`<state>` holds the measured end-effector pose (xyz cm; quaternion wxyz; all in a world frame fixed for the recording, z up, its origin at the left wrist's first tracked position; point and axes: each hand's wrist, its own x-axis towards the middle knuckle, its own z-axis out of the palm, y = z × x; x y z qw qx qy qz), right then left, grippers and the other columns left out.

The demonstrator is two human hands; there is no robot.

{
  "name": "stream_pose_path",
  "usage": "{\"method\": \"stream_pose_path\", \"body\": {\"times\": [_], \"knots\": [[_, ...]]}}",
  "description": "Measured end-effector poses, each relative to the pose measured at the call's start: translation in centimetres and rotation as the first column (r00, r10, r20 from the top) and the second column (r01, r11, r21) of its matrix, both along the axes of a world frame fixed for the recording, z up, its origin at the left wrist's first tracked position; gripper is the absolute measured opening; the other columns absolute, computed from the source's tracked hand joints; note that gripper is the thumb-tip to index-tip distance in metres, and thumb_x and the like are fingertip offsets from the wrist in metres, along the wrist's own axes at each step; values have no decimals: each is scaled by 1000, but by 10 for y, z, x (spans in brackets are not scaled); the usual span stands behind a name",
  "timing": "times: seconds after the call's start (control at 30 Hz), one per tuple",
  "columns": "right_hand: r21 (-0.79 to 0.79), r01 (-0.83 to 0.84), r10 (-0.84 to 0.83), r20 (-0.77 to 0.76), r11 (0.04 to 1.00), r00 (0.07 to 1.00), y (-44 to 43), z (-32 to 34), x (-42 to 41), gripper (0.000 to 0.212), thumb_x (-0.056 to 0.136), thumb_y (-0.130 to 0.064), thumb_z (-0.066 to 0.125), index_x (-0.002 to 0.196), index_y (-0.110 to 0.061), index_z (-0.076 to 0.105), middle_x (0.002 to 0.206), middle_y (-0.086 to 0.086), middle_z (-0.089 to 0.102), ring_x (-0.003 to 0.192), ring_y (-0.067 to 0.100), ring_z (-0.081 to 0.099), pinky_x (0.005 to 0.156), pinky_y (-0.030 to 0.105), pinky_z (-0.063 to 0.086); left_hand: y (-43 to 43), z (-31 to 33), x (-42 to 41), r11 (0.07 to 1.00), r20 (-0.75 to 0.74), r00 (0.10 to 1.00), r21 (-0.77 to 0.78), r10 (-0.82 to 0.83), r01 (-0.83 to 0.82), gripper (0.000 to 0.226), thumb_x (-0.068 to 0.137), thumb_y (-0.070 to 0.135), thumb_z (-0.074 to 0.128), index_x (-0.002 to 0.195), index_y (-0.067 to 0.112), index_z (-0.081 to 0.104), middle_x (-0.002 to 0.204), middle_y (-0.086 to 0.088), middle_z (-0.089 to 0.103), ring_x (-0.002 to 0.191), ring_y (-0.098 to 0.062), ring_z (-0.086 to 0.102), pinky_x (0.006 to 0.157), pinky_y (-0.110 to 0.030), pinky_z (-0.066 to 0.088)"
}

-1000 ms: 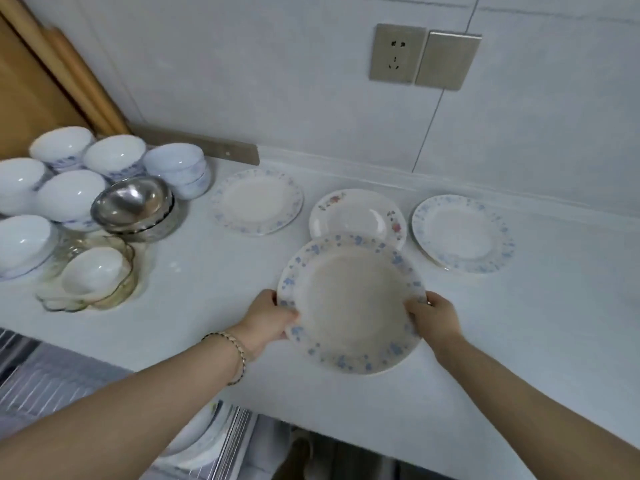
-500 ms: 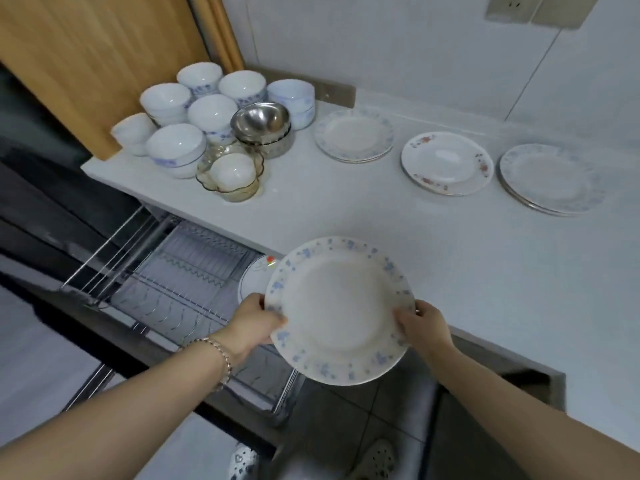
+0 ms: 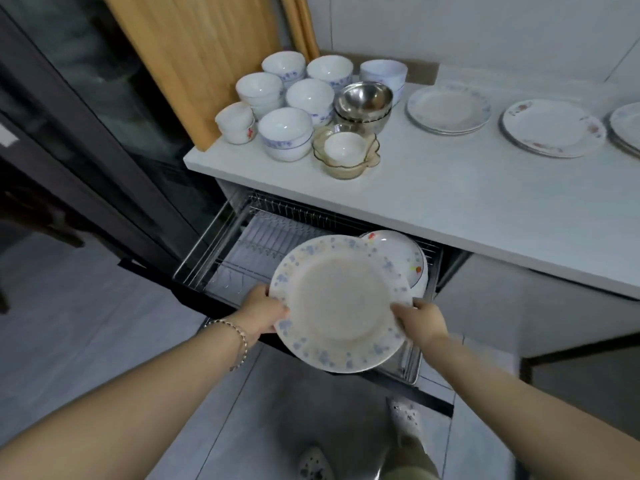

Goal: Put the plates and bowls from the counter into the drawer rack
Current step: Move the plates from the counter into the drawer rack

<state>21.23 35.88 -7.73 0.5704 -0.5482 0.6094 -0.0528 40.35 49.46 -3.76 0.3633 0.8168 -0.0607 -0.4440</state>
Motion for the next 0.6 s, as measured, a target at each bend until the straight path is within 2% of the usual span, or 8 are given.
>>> {"method": "stream_pose_path", "body": {"times": [0.1, 0.2, 0.33, 0.4, 0.47, 0.5, 0.6], "knots": [[5, -1, 1, 19, 1000, 1000, 16, -6, 24, 11, 87, -9, 52, 85, -5, 63, 77, 14, 58, 75, 24, 52, 68, 30, 40, 7, -10, 34, 999, 20, 999, 46, -26, 25, 27, 86, -9, 50, 110, 2, 58, 108, -16, 62, 95, -27, 59, 79, -38, 53], [42, 4, -5, 8, 999, 1000, 16, -23, 51, 14, 86, -5, 48, 77, -9, 58, 66, 8, 53, 64, 22, 47, 60, 27, 37, 3, -29, 68, 998, -8, 1000, 58, -20, 21, 27, 85, -11, 47, 107, 3, 57, 104, -16, 60, 95, -29, 58, 82, -42, 53], [94, 73, -75, 8, 993, 997, 10, -54, 94, 14, 86, -2, 47, 81, -3, 60, 64, 10, 49, 64, 21, 41, 66, 30, 35, -13, -56, 113, 991, 2, 1000, 127, -29, 28, 30, 86, -11, 48, 114, -3, 56, 103, -18, 61, 93, -32, 59, 82, -46, 54], [123, 116, -117, 2, 986, 993, 6, -69, 117, 19, 87, -2, 47, 72, -7, 58, 61, 8, 50, 62, 21, 42, 67, 34, 39, -22, -70, 135, 983, 26, 999, 177, -47, 42, 30, 86, -8, 51, 114, -1, 57, 107, -18, 63, 94, -31, 60, 83, -44, 55], [153, 149, -148, -20, 977, 989, 2, -83, 140, 23, 87, -5, 48, 68, -13, 58, 66, 10, 54, 66, 22, 47, 74, 45, 50, -32, -84, 159, 976, 27, 998, 212, -57, 50, 27, 86, -7, 53, 111, -1, 59, 108, -17, 64, 97, -31, 62, 85, -44, 55], [169, 161, -158, -32, 972, 987, 0, -90, 152, 20, 87, -6, 47, 73, -11, 60, 70, 11, 55, 69, 23, 49, 80, 47, 52, -37, -92, 171, 971, 31, 997, 231, -65, 56, 26, 85, -7, 54, 109, -1, 61, 108, -17, 65, 101, -33, 63, 86, -46, 55], [255, 249, -251, -24, 934, 968, -4, -119, 184, 23, 89, -7, 47, 103, -6, 65, 75, 10, 59, 74, 26, 54, 81, 41, 52, -55, -120, 210, 959, 49, 992, 264, -117, 100, 27, 82, -6, 56, 107, 0, 64, 107, -17, 68, 102, -35, 64, 87, -45, 55]]}}
